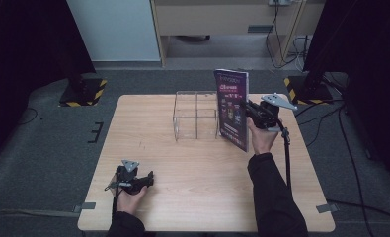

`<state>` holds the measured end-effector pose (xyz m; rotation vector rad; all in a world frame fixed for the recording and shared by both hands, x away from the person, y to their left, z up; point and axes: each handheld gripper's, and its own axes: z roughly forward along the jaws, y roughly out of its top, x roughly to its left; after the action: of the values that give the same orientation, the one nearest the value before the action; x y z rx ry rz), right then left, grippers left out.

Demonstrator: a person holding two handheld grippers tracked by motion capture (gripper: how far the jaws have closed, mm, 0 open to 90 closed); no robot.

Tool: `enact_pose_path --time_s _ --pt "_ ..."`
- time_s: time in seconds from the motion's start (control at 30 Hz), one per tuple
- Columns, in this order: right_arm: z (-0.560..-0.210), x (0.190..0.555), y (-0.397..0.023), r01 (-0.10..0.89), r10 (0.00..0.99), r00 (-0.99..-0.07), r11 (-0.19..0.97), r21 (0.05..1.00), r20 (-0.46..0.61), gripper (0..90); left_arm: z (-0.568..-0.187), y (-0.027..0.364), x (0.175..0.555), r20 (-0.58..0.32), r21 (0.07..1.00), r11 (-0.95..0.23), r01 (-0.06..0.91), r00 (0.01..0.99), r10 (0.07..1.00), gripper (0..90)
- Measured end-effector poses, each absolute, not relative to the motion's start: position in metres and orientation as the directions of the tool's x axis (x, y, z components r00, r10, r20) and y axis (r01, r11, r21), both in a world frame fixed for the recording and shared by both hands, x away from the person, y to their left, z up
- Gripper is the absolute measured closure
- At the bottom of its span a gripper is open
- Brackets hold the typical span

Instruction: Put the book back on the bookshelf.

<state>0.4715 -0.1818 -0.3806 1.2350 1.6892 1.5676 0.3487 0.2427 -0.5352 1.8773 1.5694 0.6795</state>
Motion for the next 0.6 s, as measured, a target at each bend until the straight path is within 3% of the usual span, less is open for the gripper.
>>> enact_pose_path --time_s 0.6 --pt "-0.385 0.441 -0.201 0.332 0.860 -0.472 -0.033 0.943 0.196 81.9 -0.535 0.243 0.349 0.012 0.721 -0.127 0.681 0.171 0.985 13.1"
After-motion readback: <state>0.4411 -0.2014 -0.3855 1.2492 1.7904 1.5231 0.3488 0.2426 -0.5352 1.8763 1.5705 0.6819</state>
